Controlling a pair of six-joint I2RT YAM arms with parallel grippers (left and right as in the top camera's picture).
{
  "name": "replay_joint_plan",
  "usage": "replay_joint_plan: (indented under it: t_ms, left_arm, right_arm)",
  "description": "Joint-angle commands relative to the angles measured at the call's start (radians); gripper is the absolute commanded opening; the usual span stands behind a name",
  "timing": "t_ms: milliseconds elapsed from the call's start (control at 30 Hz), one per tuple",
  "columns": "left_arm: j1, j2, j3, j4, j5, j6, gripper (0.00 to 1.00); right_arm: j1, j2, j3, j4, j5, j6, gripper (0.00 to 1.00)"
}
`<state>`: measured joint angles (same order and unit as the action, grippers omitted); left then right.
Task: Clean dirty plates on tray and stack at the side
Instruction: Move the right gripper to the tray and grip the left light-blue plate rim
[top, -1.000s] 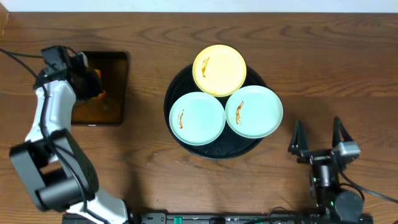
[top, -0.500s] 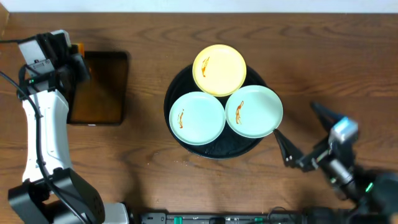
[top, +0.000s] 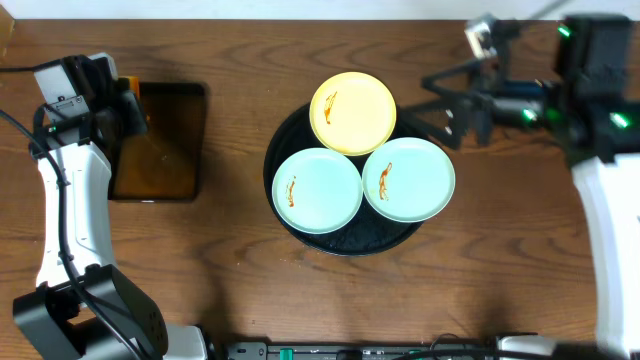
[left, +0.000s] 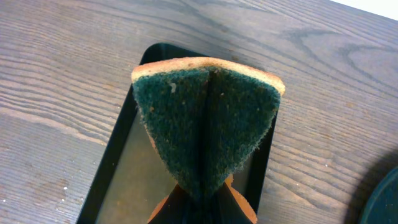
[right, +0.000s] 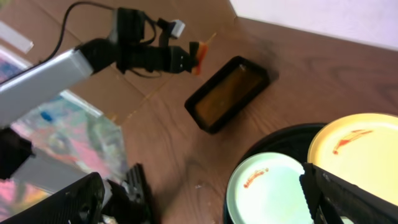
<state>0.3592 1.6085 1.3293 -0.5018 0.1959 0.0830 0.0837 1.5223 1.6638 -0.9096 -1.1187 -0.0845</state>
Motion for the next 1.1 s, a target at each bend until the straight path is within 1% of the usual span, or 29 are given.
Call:
replay_joint_plan:
  t_ms: [0, 33, 67, 133, 200, 267, 300, 333, 367, 400, 433, 467, 500, 533, 567, 600, 633, 700, 733, 800, 967, 1067]
  left_arm:
    - [0.006, -0.003, 0.011, -0.002, -0.002, 0.006, 0.07]
    - [0.006, -0.003, 0.011, -0.002, -0.002, 0.006, 0.07]
    - [0.006, -0.003, 0.011, -0.002, -0.003, 0.006, 0.07]
    - [0.006, -0.003, 0.011, -0.002, -0.002, 0.006, 0.07]
    - [0.006, -0.003, 0.011, -0.002, -0.002, 0.006, 0.07]
    - [0.006, -0.003, 0.011, -0.005, -0.002, 0.006, 0.08]
    - [0.006, -0.003, 0.011, -0.006, -0.002, 0.006, 0.08]
    - [0.006, -0.003, 0.011, -0.010, -0.002, 0.006, 0.07]
    - [0.006, -0.003, 0.011, -0.011, -0.002, 0.006, 0.08]
    - [0.006, -0.003, 0.011, -0.013, -0.002, 0.006, 0.08]
    - [0.006, -0.003, 0.011, -0.013, -0.002, 0.006, 0.08]
    - [0.006, -0.003, 0.011, -0.013, -0.002, 0.006, 0.08]
    - [0.006, -0.003, 0.011, -0.013, -0.002, 0.006, 0.08]
    - [0.006, -0.003, 0.011, -0.013, -0.002, 0.006, 0.08]
    - [0.006, -0.003, 0.011, -0.012, -0.002, 0.006, 0.08]
    - [0.006, -0.002, 0.011, -0.012, -0.002, 0.006, 0.07]
    - [0.006, -0.002, 0.011, -0.012, -0.002, 0.006, 0.07]
    - [0.006, -0.001, 0.011, -0.012, -0.002, 0.006, 0.07]
    - [0.006, -0.001, 0.011, -0.012, -0.002, 0.006, 0.07]
    - [0.006, -0.001, 0.011, -0.012, -0.002, 0.006, 0.08]
    - [0.006, -0.001, 0.011, -0.013, -0.002, 0.006, 0.07]
    - [0.006, -0.001, 0.011, -0.013, -0.002, 0.006, 0.07]
  right_arm:
    - [0.074, 0.077, 0.021, -0.002, 0.162, 0.115, 0.99]
    - [0.105, 0.096, 0.021, -0.020, 0.317, 0.142, 0.99]
    - [0.188, 0.138, 0.021, -0.062, 0.665, 0.212, 0.94]
    - [0.282, 0.192, 0.021, -0.087, 0.930, 0.263, 0.89]
    - [0.348, 0.246, 0.021, -0.077, 1.028, 0.280, 0.87]
    - [0.380, 0.292, 0.021, -0.061, 1.040, 0.296, 0.83]
    - [0.395, 0.319, 0.021, -0.048, 1.041, 0.307, 0.74]
    - [0.403, 0.343, 0.021, -0.038, 1.044, 0.325, 0.68]
    - [0.409, 0.368, 0.021, -0.024, 1.048, 0.341, 0.64]
    - [0.413, 0.386, 0.021, -0.013, 1.047, 0.343, 0.56]
    - [0.417, 0.410, 0.021, -0.001, 1.041, 0.343, 0.32]
    - [0.419, 0.420, 0.021, 0.000, 1.038, 0.343, 0.25]
    - [0.421, 0.431, 0.021, 0.001, 1.039, 0.343, 0.24]
    - [0.421, 0.440, 0.021, 0.003, 1.040, 0.343, 0.31]
    - [0.421, 0.447, 0.021, 0.004, 1.039, 0.343, 0.45]
    - [0.421, 0.457, 0.021, 0.003, 1.039, 0.343, 0.54]
    - [0.421, 0.463, 0.021, -0.001, 1.039, 0.342, 0.53]
    - [0.423, 0.490, 0.013, -0.003, 1.039, 0.343, 0.35]
    - [0.425, 0.501, 0.009, -0.002, 1.039, 0.343, 0.31]
    - [0.432, 0.526, 0.008, 0.001, 1.039, 0.343, 0.31]
    - [0.439, 0.558, 0.008, 0.023, 1.039, 0.341, 0.35]
    - [0.441, 0.562, 0.008, 0.029, 1.040, 0.322, 0.34]
